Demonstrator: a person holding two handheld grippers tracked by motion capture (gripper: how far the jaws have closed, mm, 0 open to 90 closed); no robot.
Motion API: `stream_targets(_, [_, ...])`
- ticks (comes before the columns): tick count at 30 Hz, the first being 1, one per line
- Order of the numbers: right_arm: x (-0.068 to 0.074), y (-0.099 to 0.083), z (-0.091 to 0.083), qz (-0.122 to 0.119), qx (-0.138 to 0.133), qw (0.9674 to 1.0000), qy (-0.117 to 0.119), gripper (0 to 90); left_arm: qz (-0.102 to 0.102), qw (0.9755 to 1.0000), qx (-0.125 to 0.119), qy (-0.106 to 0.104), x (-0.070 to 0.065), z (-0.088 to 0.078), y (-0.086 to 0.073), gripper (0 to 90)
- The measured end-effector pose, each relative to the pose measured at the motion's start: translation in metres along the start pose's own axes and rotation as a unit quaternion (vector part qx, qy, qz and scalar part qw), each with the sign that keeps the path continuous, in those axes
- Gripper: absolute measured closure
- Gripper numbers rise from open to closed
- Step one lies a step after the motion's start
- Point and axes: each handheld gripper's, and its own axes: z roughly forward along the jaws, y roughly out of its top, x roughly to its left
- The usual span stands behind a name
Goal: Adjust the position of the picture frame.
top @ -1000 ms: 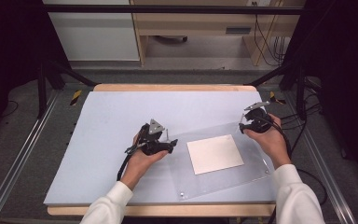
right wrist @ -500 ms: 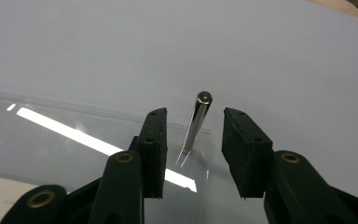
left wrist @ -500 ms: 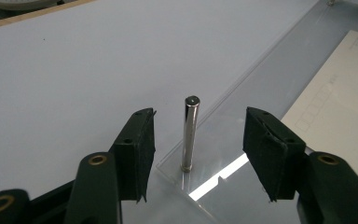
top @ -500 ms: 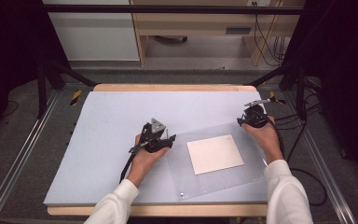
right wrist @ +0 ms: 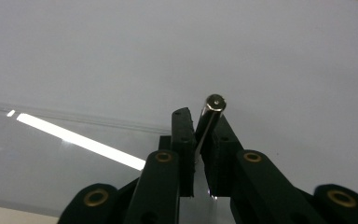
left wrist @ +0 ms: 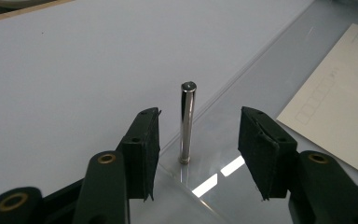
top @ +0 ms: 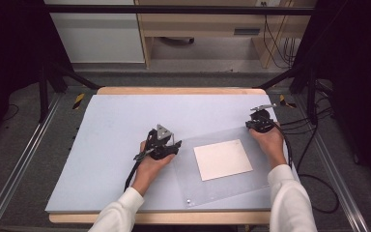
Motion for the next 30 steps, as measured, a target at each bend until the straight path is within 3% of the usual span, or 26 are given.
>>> stream_targets(7, [-0.002, -0.002, 0.000, 0.001, -0.006, 1.0000, 0.006, 84.9, -0.001, 1.0000, 0.001, 0.002, -0.001, 0.005, -0.004, 56.7])
stream_targets(12, [-0.002, -0.003, 0.000, 0.004, -0.010, 0.9999, 0.007, 85.0, -0.011, 0.9999, 0.004, 0.010, 0.004, 0.011, -0.006, 69.0])
stream_targets(19, [-0.002, -0.004, 0.000, 0.006, -0.018, 0.9998, 0.009, 85.0, -0.001, 0.9999, 0.003, 0.012, 0.004, 0.017, -0.007, 83.8])
stream_targets(30, [-0.002, -0.003, -0.001, -0.003, -0.018, 0.9998, 0.012, 85.4, -0.019, 0.9995, 0.023, 0.004, 0.007, 0.015, -0.001, 84.6])
